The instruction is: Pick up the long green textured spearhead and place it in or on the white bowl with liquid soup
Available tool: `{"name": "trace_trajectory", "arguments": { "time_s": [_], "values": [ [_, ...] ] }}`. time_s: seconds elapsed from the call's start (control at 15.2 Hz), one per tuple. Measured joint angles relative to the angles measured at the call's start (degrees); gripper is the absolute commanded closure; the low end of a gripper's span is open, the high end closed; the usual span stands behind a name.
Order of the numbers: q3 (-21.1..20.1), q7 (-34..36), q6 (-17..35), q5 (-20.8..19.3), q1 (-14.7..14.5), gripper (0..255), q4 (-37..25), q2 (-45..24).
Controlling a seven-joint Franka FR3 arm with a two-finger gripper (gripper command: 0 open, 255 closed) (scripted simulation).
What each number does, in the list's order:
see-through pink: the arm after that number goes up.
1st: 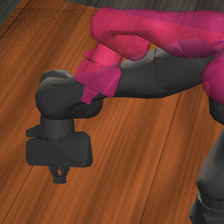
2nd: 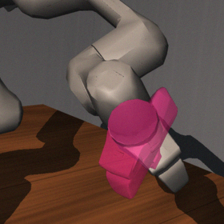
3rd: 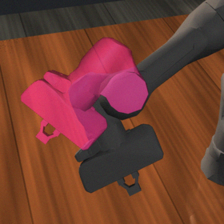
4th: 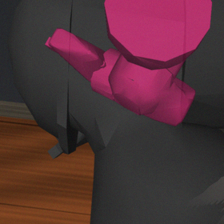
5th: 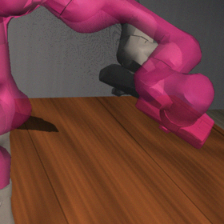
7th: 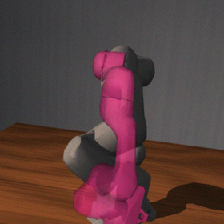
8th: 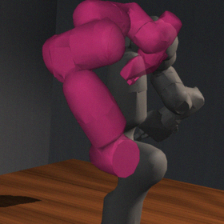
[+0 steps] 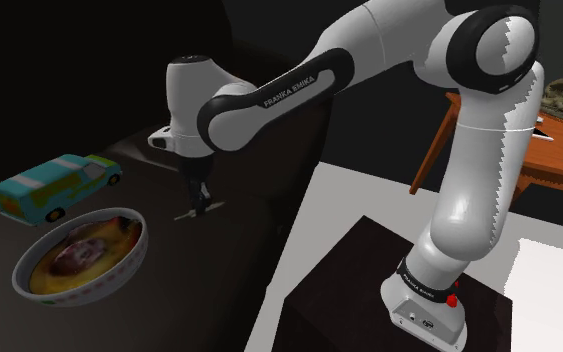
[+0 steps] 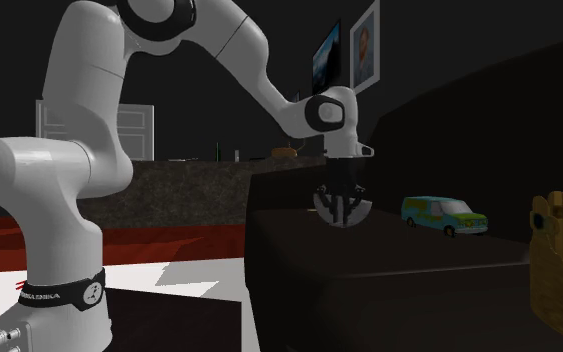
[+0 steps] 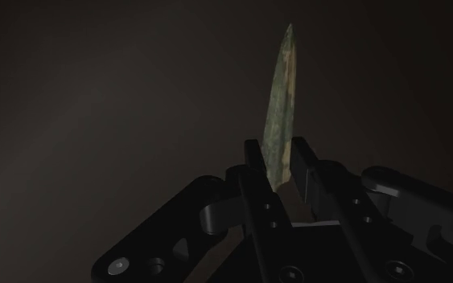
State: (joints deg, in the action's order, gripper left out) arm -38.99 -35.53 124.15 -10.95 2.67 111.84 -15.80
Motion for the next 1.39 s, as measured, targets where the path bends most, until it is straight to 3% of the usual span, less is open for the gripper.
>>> {"name": "trace_trajectory", "arguments": {
  "time_s": [1.39],
  "values": [
    [-1.7,-3.2,-14.2,5.2,1.4,255,-9.4,6.3]
  ]
}}
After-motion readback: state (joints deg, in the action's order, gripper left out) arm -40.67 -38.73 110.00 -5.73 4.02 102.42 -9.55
